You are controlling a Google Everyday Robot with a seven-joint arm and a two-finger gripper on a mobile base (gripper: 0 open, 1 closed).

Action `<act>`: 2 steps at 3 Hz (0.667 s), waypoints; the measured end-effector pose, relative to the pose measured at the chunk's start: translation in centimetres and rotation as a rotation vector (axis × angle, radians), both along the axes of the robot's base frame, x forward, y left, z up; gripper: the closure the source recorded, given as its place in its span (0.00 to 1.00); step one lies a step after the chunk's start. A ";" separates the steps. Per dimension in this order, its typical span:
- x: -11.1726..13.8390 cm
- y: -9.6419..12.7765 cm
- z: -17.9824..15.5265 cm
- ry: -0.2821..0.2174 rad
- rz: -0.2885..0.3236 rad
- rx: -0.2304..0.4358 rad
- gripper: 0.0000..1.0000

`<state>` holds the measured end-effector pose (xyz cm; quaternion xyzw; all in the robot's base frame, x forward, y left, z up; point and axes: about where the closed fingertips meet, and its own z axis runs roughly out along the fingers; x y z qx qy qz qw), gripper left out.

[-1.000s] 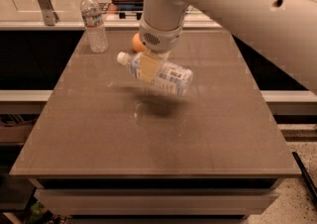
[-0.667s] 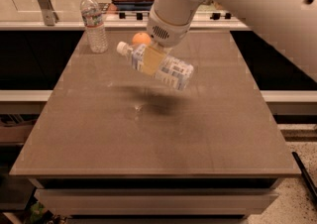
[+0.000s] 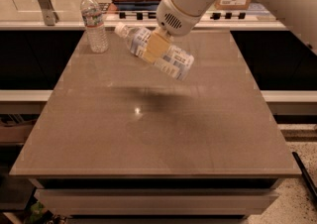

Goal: Place blue plastic bottle upright

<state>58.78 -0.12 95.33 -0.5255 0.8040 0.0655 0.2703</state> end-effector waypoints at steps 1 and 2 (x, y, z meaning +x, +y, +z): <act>-0.9 0.3 1.5 -0.038 -0.002 0.040 1.00; -1.8 0.8 2.2 -0.071 0.003 0.090 1.00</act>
Offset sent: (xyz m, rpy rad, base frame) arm -0.0272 0.0115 0.0319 0.1614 -0.1143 0.0045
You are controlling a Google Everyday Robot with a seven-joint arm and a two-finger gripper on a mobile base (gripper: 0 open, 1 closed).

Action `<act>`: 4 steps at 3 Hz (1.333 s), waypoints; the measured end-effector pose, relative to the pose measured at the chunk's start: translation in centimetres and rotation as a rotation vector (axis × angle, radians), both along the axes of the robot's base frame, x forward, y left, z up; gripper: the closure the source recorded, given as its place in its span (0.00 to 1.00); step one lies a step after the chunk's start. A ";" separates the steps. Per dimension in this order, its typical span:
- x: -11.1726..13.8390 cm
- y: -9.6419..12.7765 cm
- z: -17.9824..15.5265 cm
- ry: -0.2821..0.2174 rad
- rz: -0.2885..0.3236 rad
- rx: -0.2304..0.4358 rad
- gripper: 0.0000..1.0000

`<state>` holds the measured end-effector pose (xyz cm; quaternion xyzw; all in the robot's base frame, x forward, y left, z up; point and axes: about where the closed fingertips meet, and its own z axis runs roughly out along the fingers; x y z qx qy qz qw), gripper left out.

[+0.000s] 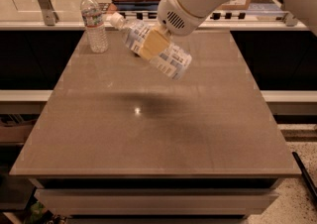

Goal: Place blue plastic bottle upright

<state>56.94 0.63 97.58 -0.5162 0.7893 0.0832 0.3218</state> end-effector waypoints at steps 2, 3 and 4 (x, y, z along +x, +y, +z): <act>0.4 0.5 0.2 -0.076 0.041 0.166 1.00; 1.0 0.5 0.3 -0.124 0.063 0.258 1.00; 1.0 0.5 0.4 -0.172 0.070 0.336 1.00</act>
Offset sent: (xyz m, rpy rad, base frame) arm 0.0155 0.0019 0.0005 0.2891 -0.1255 0.0711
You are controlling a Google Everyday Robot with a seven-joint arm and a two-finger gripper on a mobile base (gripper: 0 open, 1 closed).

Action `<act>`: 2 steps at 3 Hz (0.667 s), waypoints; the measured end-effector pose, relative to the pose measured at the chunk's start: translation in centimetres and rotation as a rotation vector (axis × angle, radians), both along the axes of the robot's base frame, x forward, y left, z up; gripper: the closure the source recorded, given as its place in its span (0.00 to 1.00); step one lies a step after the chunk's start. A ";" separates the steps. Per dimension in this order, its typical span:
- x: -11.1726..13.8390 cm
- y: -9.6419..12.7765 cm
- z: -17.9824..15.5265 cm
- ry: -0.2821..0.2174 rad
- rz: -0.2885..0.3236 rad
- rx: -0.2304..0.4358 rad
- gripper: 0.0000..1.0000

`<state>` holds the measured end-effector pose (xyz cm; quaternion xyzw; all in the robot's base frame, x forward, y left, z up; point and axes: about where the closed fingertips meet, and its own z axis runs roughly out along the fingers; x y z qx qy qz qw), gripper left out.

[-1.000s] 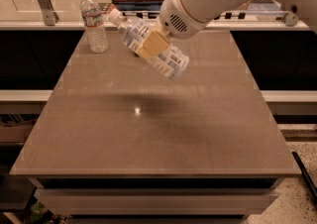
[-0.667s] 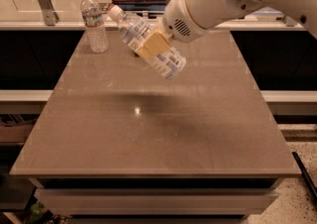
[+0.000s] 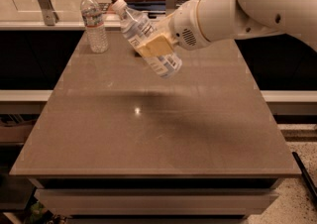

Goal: Place blue plastic bottle upright

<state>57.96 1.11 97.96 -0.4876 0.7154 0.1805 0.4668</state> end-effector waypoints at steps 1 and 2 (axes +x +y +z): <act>-0.4 -0.2 0.0 -0.050 -0.002 0.074 1.00; -0.8 -0.4 -0.2 -0.079 -0.008 0.134 1.00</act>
Offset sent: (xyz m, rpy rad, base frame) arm -0.0114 -0.0134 -0.0076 0.2154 -0.1130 -0.0240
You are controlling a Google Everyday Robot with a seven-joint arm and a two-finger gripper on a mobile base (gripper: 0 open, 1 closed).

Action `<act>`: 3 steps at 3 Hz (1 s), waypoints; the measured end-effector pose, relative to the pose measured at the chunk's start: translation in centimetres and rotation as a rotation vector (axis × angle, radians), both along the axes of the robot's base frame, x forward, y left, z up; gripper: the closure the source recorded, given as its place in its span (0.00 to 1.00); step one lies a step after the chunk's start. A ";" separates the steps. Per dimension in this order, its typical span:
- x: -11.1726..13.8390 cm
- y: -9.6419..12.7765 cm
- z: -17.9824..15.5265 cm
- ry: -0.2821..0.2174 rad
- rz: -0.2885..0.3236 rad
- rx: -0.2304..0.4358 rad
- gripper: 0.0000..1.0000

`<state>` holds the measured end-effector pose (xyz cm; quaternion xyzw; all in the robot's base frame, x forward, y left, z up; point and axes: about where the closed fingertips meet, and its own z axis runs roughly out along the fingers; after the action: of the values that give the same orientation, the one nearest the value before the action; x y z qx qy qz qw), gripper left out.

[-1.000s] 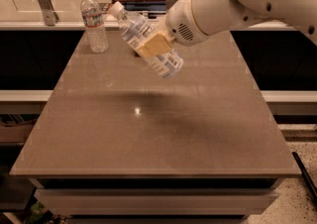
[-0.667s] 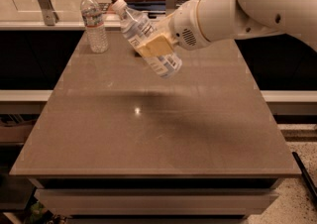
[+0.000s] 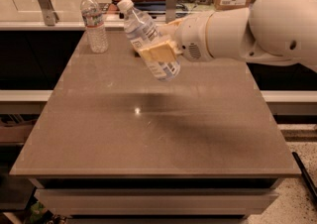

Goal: Place blue plastic bottle upright

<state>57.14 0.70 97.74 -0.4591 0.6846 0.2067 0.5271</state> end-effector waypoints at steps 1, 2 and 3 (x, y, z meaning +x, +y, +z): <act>-0.3 -0.2 -0.3 -0.017 -0.001 0.055 1.00; 0.1 -0.1 -0.7 -0.035 0.017 0.104 1.00; 0.8 0.1 -0.8 -0.056 0.043 0.141 1.00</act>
Offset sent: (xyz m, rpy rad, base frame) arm 0.0090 -0.0074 -0.0126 0.1668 -0.0537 0.0303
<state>57.91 0.83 96.95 -0.4409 0.6435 0.2526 0.5725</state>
